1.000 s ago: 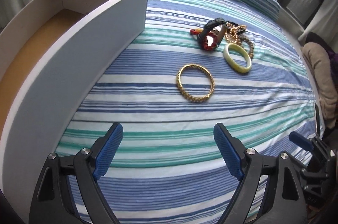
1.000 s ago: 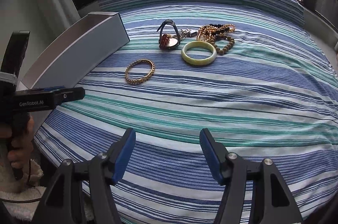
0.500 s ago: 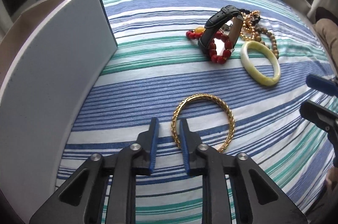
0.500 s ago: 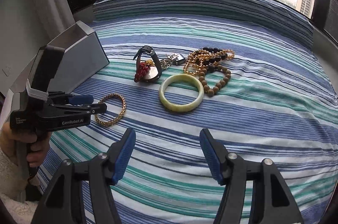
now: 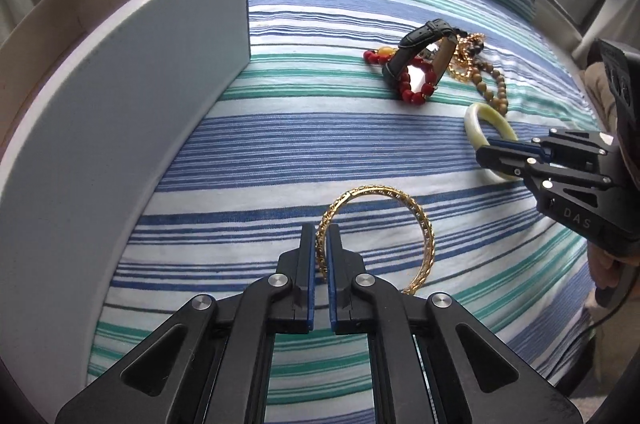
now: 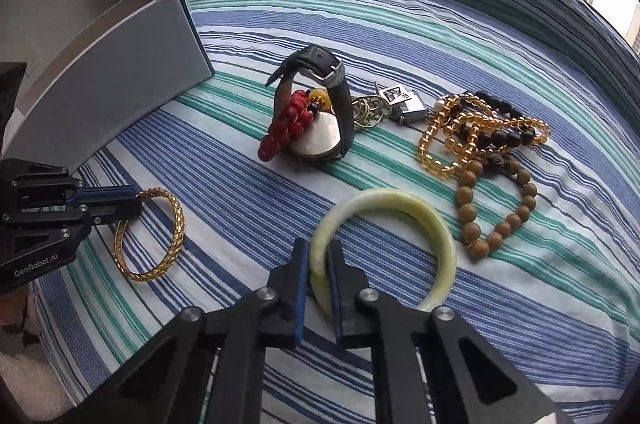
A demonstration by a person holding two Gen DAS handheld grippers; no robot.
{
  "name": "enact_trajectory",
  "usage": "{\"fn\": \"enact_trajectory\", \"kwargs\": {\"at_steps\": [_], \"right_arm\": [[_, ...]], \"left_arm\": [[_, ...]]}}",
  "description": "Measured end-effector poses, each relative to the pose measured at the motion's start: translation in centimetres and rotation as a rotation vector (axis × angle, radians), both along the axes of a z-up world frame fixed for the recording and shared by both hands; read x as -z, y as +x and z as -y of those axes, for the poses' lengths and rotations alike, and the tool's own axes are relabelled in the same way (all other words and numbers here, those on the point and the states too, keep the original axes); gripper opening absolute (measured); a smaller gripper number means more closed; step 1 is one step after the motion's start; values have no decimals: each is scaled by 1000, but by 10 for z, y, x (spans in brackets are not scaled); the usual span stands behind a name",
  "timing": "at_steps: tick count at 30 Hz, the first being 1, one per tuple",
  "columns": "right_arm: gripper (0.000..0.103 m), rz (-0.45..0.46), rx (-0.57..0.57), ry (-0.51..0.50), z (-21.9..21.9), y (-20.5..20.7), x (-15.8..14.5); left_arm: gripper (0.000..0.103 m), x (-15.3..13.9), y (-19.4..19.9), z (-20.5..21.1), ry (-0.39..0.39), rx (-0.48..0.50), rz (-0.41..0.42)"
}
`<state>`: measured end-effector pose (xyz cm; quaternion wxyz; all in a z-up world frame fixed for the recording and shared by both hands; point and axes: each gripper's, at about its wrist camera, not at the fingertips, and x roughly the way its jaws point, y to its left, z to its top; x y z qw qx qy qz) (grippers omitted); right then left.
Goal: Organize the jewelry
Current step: 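Grasp the gold chain bracelet with the left gripper while the right gripper grasps the pale jade bangle, then carry the bracelet and bangle into the box and open both grippers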
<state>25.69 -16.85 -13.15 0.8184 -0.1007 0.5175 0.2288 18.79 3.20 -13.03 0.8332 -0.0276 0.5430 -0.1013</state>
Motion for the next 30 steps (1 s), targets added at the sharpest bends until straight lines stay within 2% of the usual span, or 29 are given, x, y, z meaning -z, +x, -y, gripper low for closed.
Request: {"fn": "enact_trajectory", "kwargs": {"at_steps": [5,11,15,19,21,24,30], "right_arm": [[10,-1,-9,76,-3,-38,-26],[10,52,-23,150,-9,-74,-71],[10,124,-90,199,-33,-80,-111],[10,190,-207,244,-88,-73,-148],[10,218,-269,263,-125,-66,-158],[10,216,-353,293,-182,-50,-164],[10,98,-481,280,-295,-20,-137]], "left_arm": [[3,-30,-32,-21,-27,-40,43],[3,-75,-69,-63,-44,-116,115],[3,-113,-87,-117,-43,-228,173],[3,-140,-94,-182,50,-390,241],[3,-142,-90,-215,69,-461,237],[3,-130,-81,-256,87,-555,196],[3,-88,-73,-306,112,-683,98]]}}
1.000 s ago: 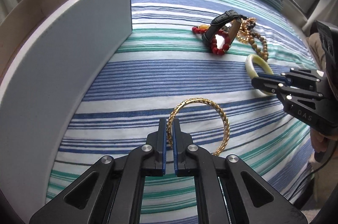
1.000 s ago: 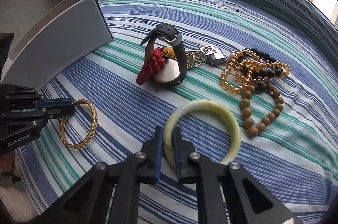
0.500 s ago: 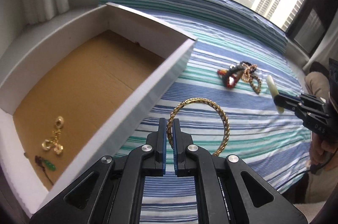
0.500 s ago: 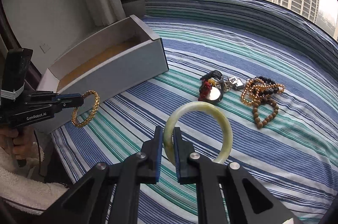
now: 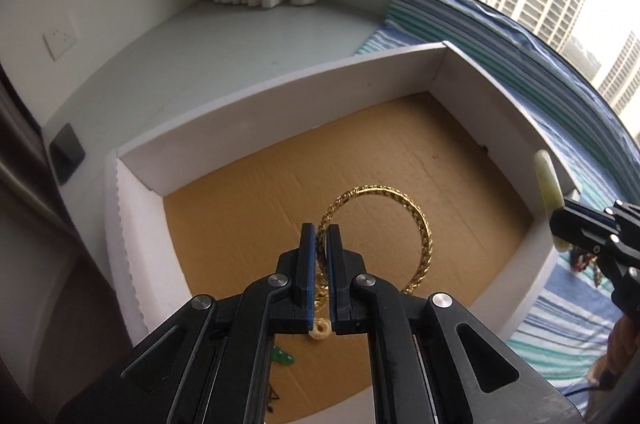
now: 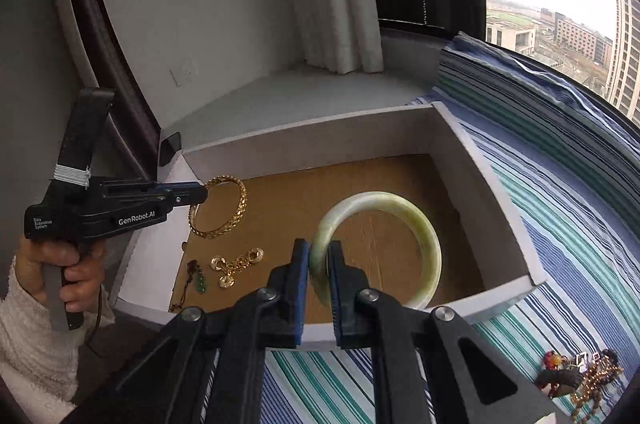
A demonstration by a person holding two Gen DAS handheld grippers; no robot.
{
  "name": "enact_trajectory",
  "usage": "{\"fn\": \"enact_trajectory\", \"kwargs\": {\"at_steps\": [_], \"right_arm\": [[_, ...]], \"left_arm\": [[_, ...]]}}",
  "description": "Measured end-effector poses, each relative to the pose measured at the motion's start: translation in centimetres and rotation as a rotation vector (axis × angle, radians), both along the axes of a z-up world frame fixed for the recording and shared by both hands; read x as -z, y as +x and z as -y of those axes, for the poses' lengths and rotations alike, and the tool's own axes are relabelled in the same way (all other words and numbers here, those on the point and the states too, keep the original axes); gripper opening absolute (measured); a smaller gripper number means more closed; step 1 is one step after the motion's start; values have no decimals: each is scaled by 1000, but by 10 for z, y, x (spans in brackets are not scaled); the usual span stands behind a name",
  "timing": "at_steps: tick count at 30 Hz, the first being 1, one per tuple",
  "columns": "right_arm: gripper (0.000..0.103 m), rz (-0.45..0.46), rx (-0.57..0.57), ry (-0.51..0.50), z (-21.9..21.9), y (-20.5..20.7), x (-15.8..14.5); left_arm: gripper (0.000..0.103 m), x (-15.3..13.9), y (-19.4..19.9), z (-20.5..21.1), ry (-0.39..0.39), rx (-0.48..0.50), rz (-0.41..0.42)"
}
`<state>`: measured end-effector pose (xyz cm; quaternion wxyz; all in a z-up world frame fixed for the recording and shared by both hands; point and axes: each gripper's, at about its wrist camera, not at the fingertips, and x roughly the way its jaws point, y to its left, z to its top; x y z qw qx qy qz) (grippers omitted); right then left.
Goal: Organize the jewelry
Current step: 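Carry the bracelet and bangle into the box and open both grippers, then withdraw both grippers from the box back over the bed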
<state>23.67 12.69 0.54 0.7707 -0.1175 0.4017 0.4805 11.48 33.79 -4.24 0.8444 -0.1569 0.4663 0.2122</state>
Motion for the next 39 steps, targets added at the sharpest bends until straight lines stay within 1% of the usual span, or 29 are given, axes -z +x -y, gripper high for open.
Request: {"fn": "enact_trajectory", "kwargs": {"at_steps": [2,6,8,11,12,13,14,15,16,17,19,21,22,23,24,25,28,31,33,34,36,39], "right_arm": [[10,-20,-42,-41,-38,0,14],[10,-27,-87,-139,-104,3,46],[10,-26,-96,-176,-129,4,59],[11,-31,-100,-206,-152,7,73],[12,-31,-97,-212,-158,8,77],[15,-29,-84,-212,-161,12,79],[21,-36,-70,-194,-160,14,78],[35,-53,-55,-167,-157,15,73],[38,-69,-43,-135,-152,15,67],[38,-70,-32,-106,-145,13,57],[38,-28,-26,-51,-131,5,31],[38,24,-19,6,-110,-6,-1],[38,49,-8,34,-96,-11,-17],[38,77,4,61,-82,-17,-32],[38,106,15,84,-66,-24,-46],[41,134,29,101,-51,-31,-59],[48,206,101,129,0,-54,-81],[49,240,181,119,52,-76,-78],[49,252,243,94,85,-87,-66],[49,257,278,73,103,-93,-57],[49,266,361,21,139,-104,-36],[49,237,478,-53,193,-117,-1]], "left_arm": [[3,14,3,-17,-14,-39,-28],[3,38,5,-47,-33,-112,-67],[3,47,8,-58,-35,-143,-80],[6,57,11,-69,-22,-179,-100],[9,58,11,-71,-14,-193,-106],[21,59,10,-72,-13,-199,-106],[36,56,7,-72,-14,-203,-100],[41,51,3,-72,-13,-208,-82],[43,46,-2,-71,-9,-212,-57],[44,37,-7,-68,1,-210,-34],[46,14,-21,-59,25,-201,17],[52,-11,-30,-44,56,-181,80],[58,-24,-34,-33,77,-166,111],[62,-37,-38,-21,96,-146,143],[64,-48,-42,-7,110,-119,175],[68,-57,-45,7,120,-87,203],[77,-73,-50,56,113,31,270],[80,-67,-47,107,73,173,280],[81,-53,-41,144,38,272,252],[81,-42,-39,163,24,320,231],[81,-17,-33,201,4,412,165],[81,24,-28,248,-21,519,83]]}}
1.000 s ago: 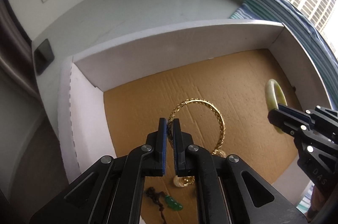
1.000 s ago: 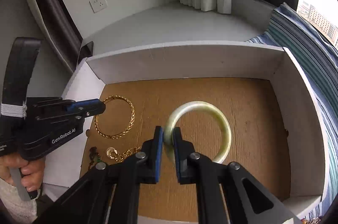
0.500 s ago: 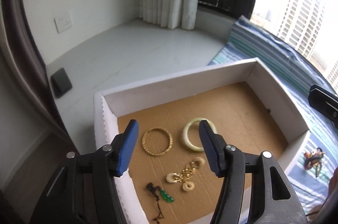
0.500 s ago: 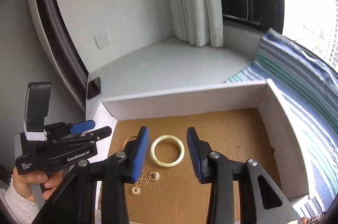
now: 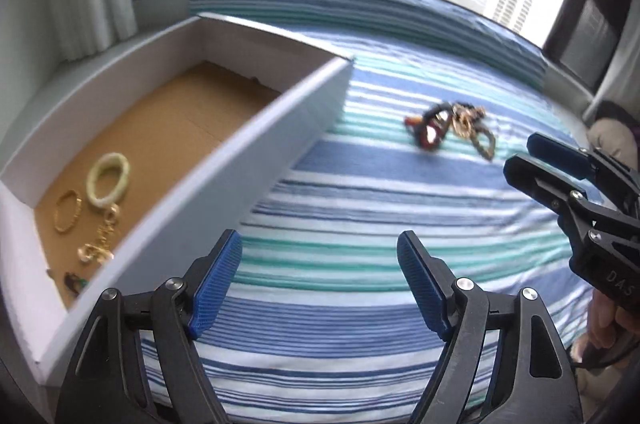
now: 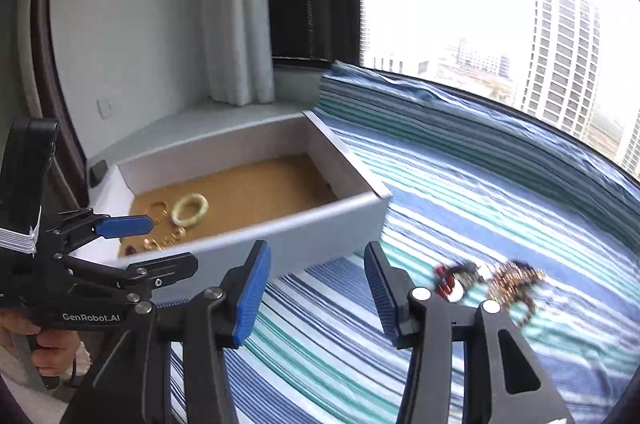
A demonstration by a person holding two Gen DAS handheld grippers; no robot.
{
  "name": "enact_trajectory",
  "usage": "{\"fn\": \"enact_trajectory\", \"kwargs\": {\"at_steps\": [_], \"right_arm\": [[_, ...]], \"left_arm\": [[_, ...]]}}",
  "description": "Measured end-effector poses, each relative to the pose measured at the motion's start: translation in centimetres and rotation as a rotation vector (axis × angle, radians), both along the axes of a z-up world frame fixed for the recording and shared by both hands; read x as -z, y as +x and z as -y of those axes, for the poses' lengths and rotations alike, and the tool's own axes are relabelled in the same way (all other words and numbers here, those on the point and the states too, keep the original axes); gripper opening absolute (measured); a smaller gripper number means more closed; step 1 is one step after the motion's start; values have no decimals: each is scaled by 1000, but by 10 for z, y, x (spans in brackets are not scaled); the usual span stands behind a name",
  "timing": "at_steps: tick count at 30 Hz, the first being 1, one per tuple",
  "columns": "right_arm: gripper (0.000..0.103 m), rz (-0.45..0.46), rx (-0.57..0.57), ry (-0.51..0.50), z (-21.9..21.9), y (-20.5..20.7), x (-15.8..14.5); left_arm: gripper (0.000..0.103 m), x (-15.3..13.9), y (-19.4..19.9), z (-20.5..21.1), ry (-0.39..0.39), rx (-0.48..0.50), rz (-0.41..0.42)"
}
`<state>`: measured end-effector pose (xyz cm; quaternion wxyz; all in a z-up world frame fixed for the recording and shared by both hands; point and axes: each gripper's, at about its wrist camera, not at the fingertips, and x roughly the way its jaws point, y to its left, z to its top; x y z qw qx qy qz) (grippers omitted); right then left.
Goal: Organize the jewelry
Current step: 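Withdraw both grippers from the box back over the bed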
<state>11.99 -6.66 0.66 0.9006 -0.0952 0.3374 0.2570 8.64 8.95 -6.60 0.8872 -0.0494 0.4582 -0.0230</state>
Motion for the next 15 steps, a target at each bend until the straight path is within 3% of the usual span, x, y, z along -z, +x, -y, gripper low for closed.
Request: {"fn": "enact_trajectory", "kwargs": {"at_steps": [4,7,11,15], "right_arm": [[49,-56,170,-92,65,-21,49],[49,-139,262,-99,105,-35,79],[49,-229,338,-59,140,-45,104],[49,-263,355,-14,149,-45,112]], "left_arm": [[81,45,-1,53,21,106,-107],[81,66,-5,78,34,158,-163],[81,76,-9,94,49,190,-191],[81,77,-11,100,69,201,-184]]}}
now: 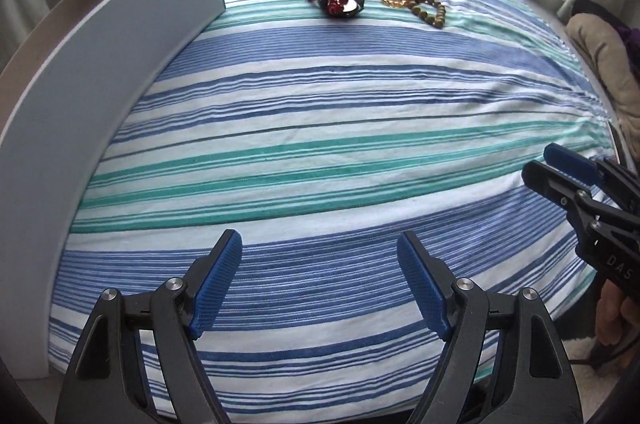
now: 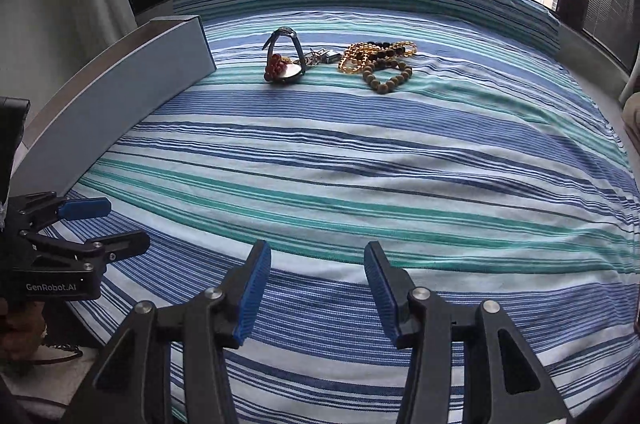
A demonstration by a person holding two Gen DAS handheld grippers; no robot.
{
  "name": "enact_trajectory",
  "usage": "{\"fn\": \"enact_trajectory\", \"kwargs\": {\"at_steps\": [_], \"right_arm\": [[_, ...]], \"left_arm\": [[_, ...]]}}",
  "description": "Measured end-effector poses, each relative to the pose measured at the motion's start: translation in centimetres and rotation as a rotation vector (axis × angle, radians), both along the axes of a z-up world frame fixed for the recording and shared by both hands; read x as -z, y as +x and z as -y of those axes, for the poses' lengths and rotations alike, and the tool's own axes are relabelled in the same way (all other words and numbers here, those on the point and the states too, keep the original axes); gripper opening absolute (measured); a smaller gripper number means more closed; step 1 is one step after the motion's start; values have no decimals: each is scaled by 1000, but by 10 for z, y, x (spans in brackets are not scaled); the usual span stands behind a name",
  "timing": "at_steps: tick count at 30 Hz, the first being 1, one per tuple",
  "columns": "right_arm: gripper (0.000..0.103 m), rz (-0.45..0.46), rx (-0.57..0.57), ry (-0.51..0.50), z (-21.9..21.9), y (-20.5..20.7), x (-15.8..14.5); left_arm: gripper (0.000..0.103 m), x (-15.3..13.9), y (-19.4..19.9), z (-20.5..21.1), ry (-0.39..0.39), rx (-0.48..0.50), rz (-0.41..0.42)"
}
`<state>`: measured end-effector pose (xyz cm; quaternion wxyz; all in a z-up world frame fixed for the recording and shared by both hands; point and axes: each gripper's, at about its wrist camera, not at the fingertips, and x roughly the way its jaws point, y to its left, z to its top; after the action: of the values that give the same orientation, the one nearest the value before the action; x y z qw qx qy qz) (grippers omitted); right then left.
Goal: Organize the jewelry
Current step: 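Withdraw both grippers from the box back over the bed, then grasp the red bead bracelet with the right gripper and pull it from the watch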
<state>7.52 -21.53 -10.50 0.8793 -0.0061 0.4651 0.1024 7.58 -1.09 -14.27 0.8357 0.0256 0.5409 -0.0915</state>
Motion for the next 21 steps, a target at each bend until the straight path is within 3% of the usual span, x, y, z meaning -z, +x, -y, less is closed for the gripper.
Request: {"fn": "enact_trajectory", "kwargs": {"at_steps": [6,13,18,20,21], "right_arm": [[49,-5,-28,105,0,25,-10],[49,-51,-70,279,-22,134,-8],[49,-43,-85,278,-59,193,9],[44,-6,-72,260,-66,207,13],[33,2,-78,241,-71,211,16]], "left_arm": [[81,3,5,-5,1,-16,-2],[81,6,6,-22,-16,-59,4],[81,9,7,-40,-21,-101,4],[81,12,10,-46,-26,-117,-4],[81,14,12,-48,-27,-124,-11]]}}
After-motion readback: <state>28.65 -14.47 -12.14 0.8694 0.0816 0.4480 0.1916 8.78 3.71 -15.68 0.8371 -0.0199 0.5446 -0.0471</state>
